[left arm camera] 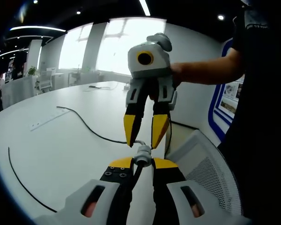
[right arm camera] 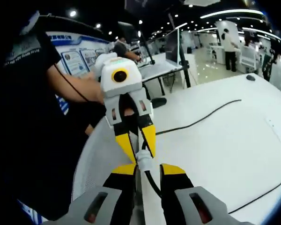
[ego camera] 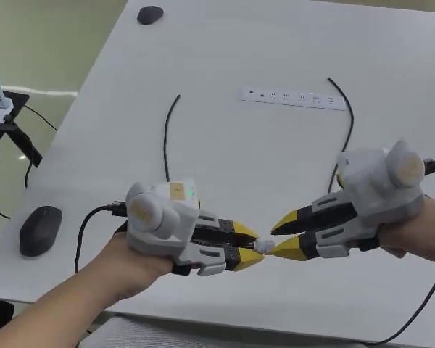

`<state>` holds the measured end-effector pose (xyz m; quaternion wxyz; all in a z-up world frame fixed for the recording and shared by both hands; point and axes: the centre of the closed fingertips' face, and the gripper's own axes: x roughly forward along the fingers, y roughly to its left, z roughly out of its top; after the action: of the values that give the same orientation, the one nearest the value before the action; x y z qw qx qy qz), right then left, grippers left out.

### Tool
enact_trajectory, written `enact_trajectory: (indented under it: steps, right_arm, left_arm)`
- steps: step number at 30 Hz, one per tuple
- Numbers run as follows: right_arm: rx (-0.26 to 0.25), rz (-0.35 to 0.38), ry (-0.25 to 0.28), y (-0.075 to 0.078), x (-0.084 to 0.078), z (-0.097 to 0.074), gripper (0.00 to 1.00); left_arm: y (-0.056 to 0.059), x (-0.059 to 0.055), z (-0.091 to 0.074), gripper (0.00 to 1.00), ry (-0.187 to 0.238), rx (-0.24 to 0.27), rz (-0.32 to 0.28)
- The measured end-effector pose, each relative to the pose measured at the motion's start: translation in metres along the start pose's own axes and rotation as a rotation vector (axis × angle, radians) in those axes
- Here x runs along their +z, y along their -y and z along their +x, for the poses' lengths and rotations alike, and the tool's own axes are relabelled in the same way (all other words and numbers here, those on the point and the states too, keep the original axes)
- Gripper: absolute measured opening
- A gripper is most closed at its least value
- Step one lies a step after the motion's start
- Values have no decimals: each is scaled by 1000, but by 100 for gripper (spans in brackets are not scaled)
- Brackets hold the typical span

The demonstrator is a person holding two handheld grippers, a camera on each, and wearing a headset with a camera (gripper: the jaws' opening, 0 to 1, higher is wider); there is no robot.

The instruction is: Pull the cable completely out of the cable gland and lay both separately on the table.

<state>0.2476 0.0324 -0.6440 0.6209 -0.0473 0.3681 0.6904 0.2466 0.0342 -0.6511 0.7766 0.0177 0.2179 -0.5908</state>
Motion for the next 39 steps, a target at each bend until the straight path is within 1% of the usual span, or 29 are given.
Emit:
enact_trajectory:
  steps: [2,3,5,6,7,8,9,10,11,12,13,14,15,16,17,18,20,25,27,28,30,32,33,35,37,39]
  right_arm:
    - [20,47,33,3,3,-1,15]
    - [50,81,58,2,5,-2,15]
    - [93,128,89,1,8,-4,13]
    - [118,154,98,-1,9,-6,13]
    - [154,193,112,-3,10,-7,14]
    - [165,207,115,-3,10,-8,14]
    - [168,202,119,1,10,-9,13]
    - [181,212,125,1,10,-10,12]
    - [212,257,137,-2,12,-10,14]
    - [223,274,138,-1,11,-11,15]
    - [232,281,128,1,8,-11,16]
    - [231,277,126,2,7,-11,15]
    - [241,279,120,2,6,-12,14]
    - [255,289,113,0,4,-12,14]
    - [283,319,96,-5,2,-13,14]
    - [293,317,81,-6,0,-13,13]
    - [301,300,78,-8,-1,-13,11]
    - [327,320,81,-8,-3,-16,10]
    - [345,332,104,-10,0,-19,10]
    - [367,361,119,-12,3,-21,9]
    - [362,364,122,-11,1,-21,9]
    - [356,346,123,-12,1,-21,8]
    - [340,317,111,-11,-2,-20,8]
    - [305,227,96,-11,-4,-17,8]
    - [277,167,76,-13,-7,-14,7]
    - [248,133,68,-13,-6,-12,7]
  left_arm:
    - [-1,3,0,15,5,4,0]
    - [-2,4,0,15,7,11,13]
    - [-2,6,2,15,-1,12,25]
    - [-2,7,2,15,-2,13,29]
    - [-2,9,3,15,-1,16,34]
    - [-2,10,3,15,0,17,37]
    - [-2,11,4,15,0,18,38]
    - [-2,13,4,15,0,20,40]
    - [-2,14,4,15,2,22,42]
    - [-1,16,6,15,3,21,39]
    - [-1,16,6,15,2,23,44]
    - [-1,17,7,15,-1,26,53]
    - [-1,17,8,15,-4,27,55]
    - [-1,18,9,15,-6,29,60]
    - [-1,19,9,15,-7,30,63]
    - [-1,20,10,15,-10,37,69]
    - [1,22,11,15,-10,41,70]
    - [1,22,14,15,-12,59,62]
    - [1,23,14,15,-6,62,63]
    - [2,24,15,15,-4,58,62]
    - [4,27,16,15,0,59,64]
    - [5,26,17,15,-10,67,69]
    - [5,25,17,15,-16,66,62]
    - [5,20,18,15,-30,68,56]
    - [8,18,18,15,-36,61,32]
    - [9,16,17,14,-36,62,31]
